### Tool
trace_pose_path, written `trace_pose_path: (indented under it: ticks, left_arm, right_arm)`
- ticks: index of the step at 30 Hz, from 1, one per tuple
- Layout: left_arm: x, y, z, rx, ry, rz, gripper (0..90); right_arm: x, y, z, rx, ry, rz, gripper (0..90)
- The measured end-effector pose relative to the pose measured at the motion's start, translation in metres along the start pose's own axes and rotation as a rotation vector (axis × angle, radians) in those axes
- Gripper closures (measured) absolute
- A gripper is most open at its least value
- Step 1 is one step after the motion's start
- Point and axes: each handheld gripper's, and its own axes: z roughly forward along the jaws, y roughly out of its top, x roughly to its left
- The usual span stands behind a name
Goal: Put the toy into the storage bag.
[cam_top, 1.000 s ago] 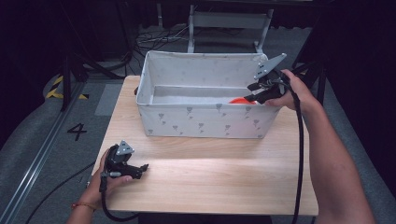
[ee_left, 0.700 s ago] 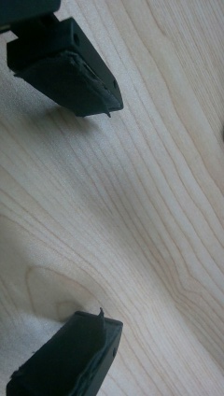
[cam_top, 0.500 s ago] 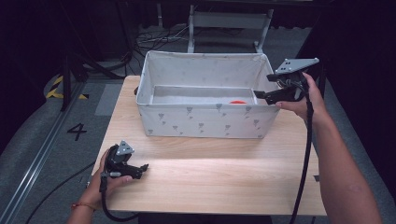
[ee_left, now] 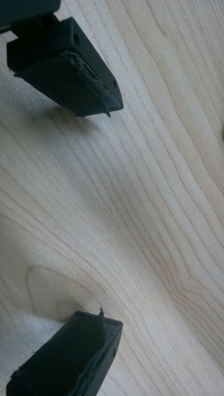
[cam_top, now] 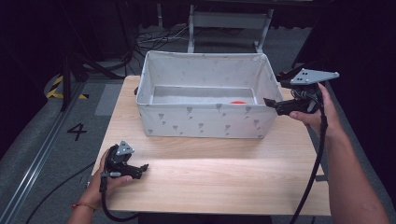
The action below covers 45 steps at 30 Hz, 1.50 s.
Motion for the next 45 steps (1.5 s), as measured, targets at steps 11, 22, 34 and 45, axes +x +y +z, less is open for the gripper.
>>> trace_pose_path:
  ticks: [11, 22, 34, 45]
  left_arm:
    - [0.000, 0.000, 0.000, 0.000, 0.001, 0.001, 0.4]
    - [0.000, 0.000, 0.000, 0.001, 0.003, 0.001, 0.4]
    - [0.000, 0.000, 0.000, 0.001, 0.004, 0.001, 0.4]
    - [0.000, 0.000, 0.000, 0.001, 0.004, 0.001, 0.4]
  right_arm:
    - [0.020, -0.026, -0.026, -0.004, -0.038, -0.036, 16.6]
    - [0.033, -0.064, -0.024, 0.019, -0.032, -0.051, 16.8]
    - [0.042, -0.101, -0.003, 0.111, -0.049, -0.042, 16.7]
    - [0.047, -0.137, 0.013, 0.179, -0.039, -0.023, 16.7]
